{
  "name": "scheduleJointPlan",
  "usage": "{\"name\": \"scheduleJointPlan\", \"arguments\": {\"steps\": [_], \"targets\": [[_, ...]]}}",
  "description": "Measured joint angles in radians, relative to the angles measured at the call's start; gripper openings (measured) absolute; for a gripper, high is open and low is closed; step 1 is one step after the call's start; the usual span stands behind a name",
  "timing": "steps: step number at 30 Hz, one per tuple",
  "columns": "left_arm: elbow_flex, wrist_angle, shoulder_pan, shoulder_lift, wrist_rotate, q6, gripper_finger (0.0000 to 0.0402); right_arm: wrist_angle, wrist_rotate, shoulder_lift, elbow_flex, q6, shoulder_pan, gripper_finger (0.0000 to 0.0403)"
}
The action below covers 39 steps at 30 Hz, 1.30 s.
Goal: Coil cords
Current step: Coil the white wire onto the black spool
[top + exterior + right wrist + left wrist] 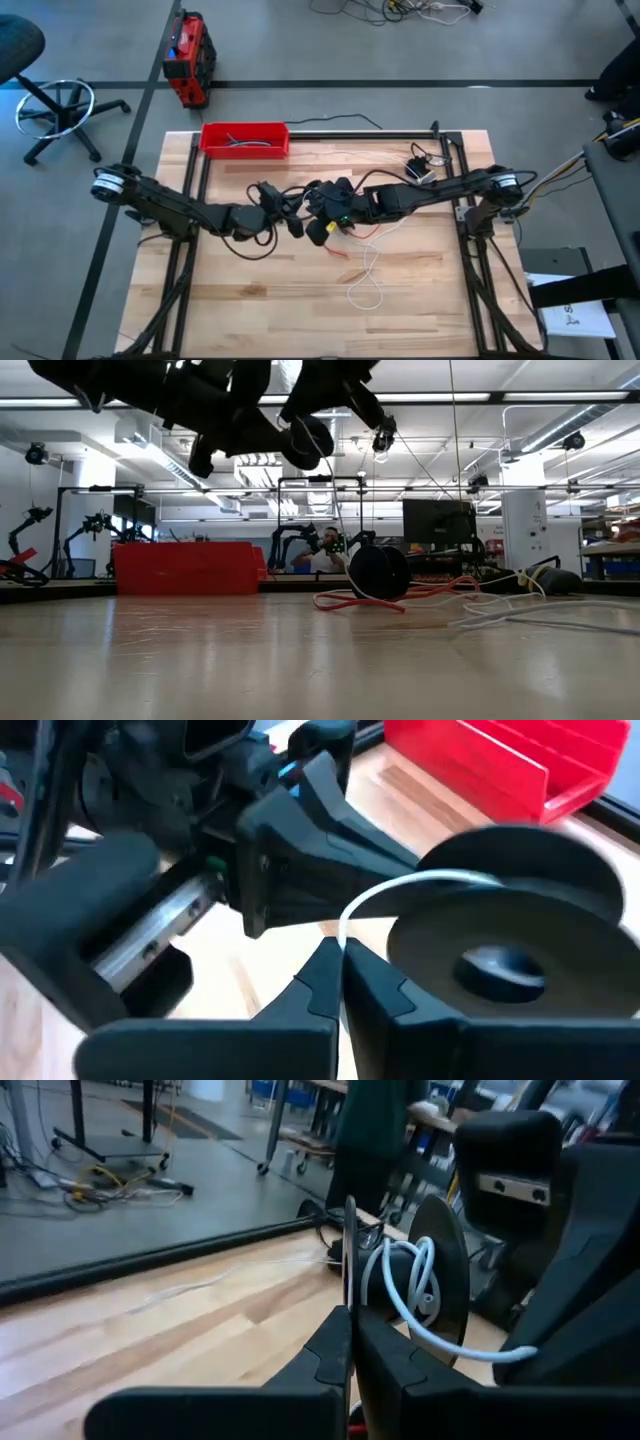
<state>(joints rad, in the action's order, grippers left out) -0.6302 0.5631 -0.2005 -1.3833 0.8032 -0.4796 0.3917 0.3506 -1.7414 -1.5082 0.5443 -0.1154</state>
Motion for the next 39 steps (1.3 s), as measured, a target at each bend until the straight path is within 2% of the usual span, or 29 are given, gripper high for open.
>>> {"name": "scheduleJointPlan", "arguments": {"steps": [4, 10, 16, 21, 26, 30, 35, 39], "targets": [[0.037, 0.148, 0.004, 0.018, 0.002, -0.006, 0.0, -0.004, 0.001, -0.013, 0.001, -0.011, -0.011, 0.0005], [0.098, 0.426, 0.009, 0.02, -0.006, -0.003, 0.0, -0.033, 0.017, -0.029, 0.002, -0.059, -0.027, 0.0034], [0.166, 0.68, 0.009, 0.034, -0.156, 0.005, 0.0, -0.031, 0.016, -0.008, 0.002, -0.149, -0.054, 0.0079], [0.205, 0.826, 0.009, 0.062, -0.286, 0.025, 0.0, -0.039, 0.02, 0.034, -0.01, -0.213, -0.083, 0.0122], [0.225, 0.834, 0.002, 0.11, -0.376, 0.009, 0.0, -0.046, 0.044, 0.079, -0.032, -0.276, -0.118, 0.0157], [0.229, 0.85, 0.0, 0.144, -0.479, 0.046, 0.0, -0.1, 0.071, 0.107, -0.043, -0.311, -0.14, 0.0168], [0.228, 0.85, -0.002, 0.178, -0.596, 0.084, 0.0, -0.178, 0.177, 0.118, -0.043, -0.369, -0.153, 0.0158], [0.228, 0.851, -0.003, 0.193, -0.637, 0.104, 0.0, -0.286, 0.192, 0.117, -0.043, -0.436, -0.153, 0.014]]}}
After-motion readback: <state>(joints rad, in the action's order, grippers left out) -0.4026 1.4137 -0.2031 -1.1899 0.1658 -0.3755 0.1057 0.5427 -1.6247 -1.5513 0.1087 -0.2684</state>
